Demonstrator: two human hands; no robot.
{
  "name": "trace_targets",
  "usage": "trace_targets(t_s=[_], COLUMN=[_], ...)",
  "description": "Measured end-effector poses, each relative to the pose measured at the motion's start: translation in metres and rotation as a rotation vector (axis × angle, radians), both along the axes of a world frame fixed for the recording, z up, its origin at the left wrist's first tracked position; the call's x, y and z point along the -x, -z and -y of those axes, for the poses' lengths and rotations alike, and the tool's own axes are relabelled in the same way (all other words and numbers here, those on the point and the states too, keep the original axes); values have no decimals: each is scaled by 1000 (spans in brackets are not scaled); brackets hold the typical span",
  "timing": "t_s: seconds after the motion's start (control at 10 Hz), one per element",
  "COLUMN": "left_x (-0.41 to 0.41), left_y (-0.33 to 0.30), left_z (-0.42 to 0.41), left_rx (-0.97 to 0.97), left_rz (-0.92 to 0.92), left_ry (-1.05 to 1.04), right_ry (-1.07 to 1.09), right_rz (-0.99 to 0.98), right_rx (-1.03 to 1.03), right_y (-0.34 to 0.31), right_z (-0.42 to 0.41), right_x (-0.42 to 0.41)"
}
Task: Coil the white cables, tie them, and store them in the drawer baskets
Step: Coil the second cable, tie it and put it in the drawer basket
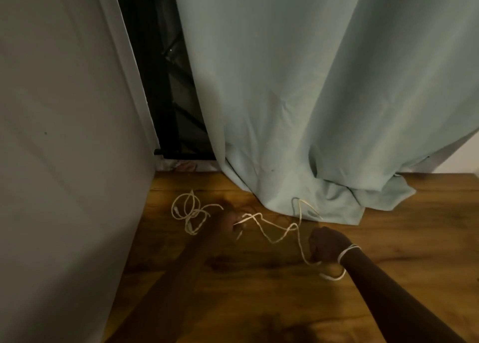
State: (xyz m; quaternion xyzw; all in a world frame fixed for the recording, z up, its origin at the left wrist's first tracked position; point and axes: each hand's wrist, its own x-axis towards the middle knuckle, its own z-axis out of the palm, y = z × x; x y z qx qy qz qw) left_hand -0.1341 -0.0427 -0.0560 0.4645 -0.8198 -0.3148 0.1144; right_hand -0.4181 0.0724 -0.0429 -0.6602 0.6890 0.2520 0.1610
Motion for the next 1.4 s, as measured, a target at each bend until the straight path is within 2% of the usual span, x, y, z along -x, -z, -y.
trace_targets(t_s=[0.2, 0.3, 0.4, 0.5, 0.6, 0.7, 0.8, 0.9, 1.0, 1.1, 1.2, 1.3, 1.4], left_x=[18, 20, 20, 25, 33, 39, 36, 29, 41, 55, 66, 78, 96], left_y=[-57, -79, -83, -95, -113, -133, -154, -166, -163, -153, -140, -127, -114], left_z=[32, 49, 55, 55, 46, 31, 24, 18, 4, 0, 3, 3, 4], left_rx=[115, 69, -46, -62, -78, -42, 33, 43, -32, 174, 310, 144, -9], left_rz=[-211, -184, -131, -182, -211, -250, -314, -429, -556, -464, -224, -156, -355], left_ry=[-205, -227, -206, -202, -131, 4, 80, 30, -56, 22, 46, 14, 40], right_ry=[155, 101, 68, 45, 54, 101, 89, 20, -39, -64, -63, -18, 93], right_rz=[-76, -130, 60, 323, 679, 899, 927, 960, 1006, 1093, 1232, 1337, 1392], right_rx=[-77, 111, 534, 925, 1062, 990, 809, 825, 857, 845, 893, 973, 1106], right_y=[5, 5, -18, -35, -56, -78, -114, -158, -201, -237, -268, -292, -306], right_z=[-10, -6, 4, 23, 34, 56, 77, 83, 66, 44, 21, 1, -18], right_x=[10, -1, -37, -75, -103, -103, -80, -52, -31, -17, -3, 22, 61])
